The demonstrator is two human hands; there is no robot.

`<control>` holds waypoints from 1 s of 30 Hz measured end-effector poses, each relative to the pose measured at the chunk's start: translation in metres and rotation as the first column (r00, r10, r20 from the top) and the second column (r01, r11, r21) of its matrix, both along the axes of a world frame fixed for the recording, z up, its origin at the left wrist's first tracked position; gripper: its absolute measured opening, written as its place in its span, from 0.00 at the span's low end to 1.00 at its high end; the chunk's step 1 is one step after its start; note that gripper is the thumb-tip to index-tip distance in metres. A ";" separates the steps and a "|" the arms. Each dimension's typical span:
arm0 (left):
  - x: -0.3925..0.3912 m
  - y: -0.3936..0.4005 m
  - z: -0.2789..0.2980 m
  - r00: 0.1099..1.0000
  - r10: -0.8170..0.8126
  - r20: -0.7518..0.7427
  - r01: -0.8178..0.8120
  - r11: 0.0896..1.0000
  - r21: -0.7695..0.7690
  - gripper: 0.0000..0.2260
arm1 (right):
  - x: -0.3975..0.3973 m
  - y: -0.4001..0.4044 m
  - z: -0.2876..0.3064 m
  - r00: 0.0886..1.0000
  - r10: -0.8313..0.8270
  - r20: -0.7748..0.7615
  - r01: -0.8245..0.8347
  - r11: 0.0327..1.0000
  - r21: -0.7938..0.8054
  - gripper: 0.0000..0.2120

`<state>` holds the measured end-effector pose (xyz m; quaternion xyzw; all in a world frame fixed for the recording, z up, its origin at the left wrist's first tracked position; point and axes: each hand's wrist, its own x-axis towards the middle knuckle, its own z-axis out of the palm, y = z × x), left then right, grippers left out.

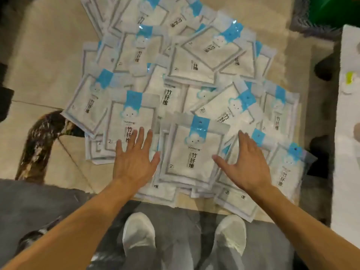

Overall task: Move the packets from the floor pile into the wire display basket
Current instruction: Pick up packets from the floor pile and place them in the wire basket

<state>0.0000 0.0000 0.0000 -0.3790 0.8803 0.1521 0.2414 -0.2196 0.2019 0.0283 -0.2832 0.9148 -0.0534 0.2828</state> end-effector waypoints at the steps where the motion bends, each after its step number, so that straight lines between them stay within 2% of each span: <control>1: 0.001 -0.001 -0.020 1.000 -0.024 -0.006 0.024 0.999 -0.022 0.34 | 0.003 -0.003 -0.019 1.000 0.010 -0.014 -0.010 1.000 -0.006 0.55; 5: 0.007 -0.012 -0.100 0.991 -0.106 -0.076 0.097 0.989 -0.114 0.35 | 0.016 -0.013 -0.094 0.998 0.022 -0.059 -0.023 1.000 -0.010 0.61; 8: 0.010 -0.010 -0.136 0.983 -0.149 -0.111 0.127 0.974 -0.189 0.38 | 0.025 -0.013 -0.132 0.994 -0.051 -0.094 0.038 0.991 -0.128 0.63; 13: 0.004 -0.006 -0.147 0.972 -0.178 -0.155 0.147 0.970 -0.193 0.39 | 0.026 -0.008 -0.148 0.988 -0.144 -0.046 0.125 0.949 -0.291 0.64; 15: 0.004 -0.007 -0.145 0.966 -0.180 -0.184 0.149 0.974 -0.170 0.37 | 0.024 -0.007 -0.151 0.980 -0.197 0.016 0.191 0.922 -0.335 0.63; 17: 0.004 -0.008 -0.143 0.953 -0.151 -0.261 0.123 0.985 -0.121 0.33 | 0.022 -0.008 -0.151 0.945 -0.300 0.132 0.328 0.855 -0.402 0.62; 19: 0.002 -0.006 -0.136 0.924 -0.053 -0.379 0.046 0.999 -0.027 0.28 | 0.020 -0.007 -0.147 0.887 -0.390 0.248 0.462 0.756 -0.463 0.59; 22: -0.001 0.002 -0.119 0.833 0.112 -0.542 -0.084 0.994 0.076 0.17 | 0.013 -0.003 -0.138 0.854 -0.431 0.290 0.518 0.667 -0.536 0.44; 24: -0.004 0.008 -0.101 0.775 0.243 -0.583 -0.197 0.970 0.142 0.12 | 0.010 -0.003 -0.123 0.831 -0.441 0.339 0.556 0.627 -0.546 0.35; 26: -0.002 0.011 -0.086 0.728 0.383 -0.568 -0.302 0.924 0.235 0.12 | 0.007 -0.002 -0.101 0.797 -0.439 0.415 0.604 0.583 -0.543 0.26; 28: -0.001 0.010 -0.063 0.645 0.579 -0.499 -0.390 0.810 0.437 0.14 | 0.001 0.001 -0.080 0.761 -0.428 0.488 0.647 0.553 -0.525 0.21; 30: 0.003 0.005 -0.036 0.481 0.787 -0.385 -0.424 0.594 0.684 0.13 | -0.004 0.003 -0.055 0.732 -0.402 0.550 0.675 0.542 -0.501 0.18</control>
